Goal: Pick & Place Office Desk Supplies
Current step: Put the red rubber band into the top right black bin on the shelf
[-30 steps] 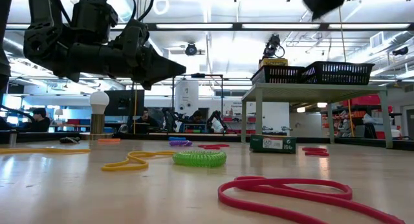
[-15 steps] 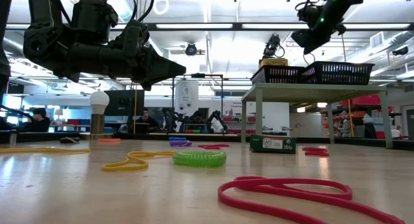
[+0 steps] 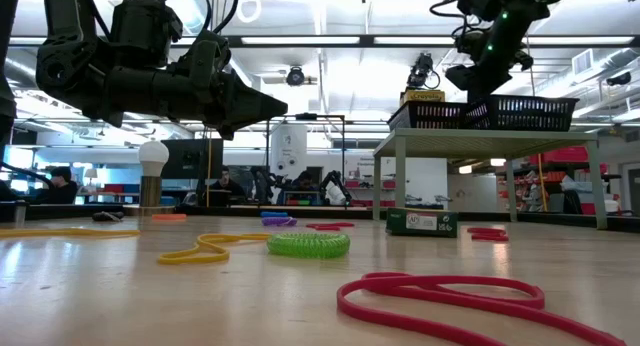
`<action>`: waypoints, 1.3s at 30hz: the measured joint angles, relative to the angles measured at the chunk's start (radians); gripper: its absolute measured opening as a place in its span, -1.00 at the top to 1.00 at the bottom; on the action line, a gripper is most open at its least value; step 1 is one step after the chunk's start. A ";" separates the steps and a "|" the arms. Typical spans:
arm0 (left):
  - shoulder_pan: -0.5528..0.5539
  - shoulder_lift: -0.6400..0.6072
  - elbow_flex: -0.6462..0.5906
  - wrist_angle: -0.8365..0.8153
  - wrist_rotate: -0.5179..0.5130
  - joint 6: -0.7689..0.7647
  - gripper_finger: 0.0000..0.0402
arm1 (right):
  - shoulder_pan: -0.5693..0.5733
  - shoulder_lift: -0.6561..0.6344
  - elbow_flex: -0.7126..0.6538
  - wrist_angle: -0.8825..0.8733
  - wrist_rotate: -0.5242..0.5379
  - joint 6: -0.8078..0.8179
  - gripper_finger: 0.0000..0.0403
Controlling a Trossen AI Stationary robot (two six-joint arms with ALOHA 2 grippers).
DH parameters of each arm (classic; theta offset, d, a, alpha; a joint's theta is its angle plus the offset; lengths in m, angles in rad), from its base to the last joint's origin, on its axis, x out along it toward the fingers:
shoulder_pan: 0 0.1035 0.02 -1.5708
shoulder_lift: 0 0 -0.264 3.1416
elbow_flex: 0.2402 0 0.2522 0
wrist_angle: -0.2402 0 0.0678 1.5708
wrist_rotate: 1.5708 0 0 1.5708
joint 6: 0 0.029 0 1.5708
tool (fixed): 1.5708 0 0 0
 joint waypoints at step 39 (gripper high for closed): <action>0.000 0.000 0.000 0.000 -0.038 -0.032 0.91 | -0.041 0.011 0.080 -0.113 -0.285 0.163 -0.39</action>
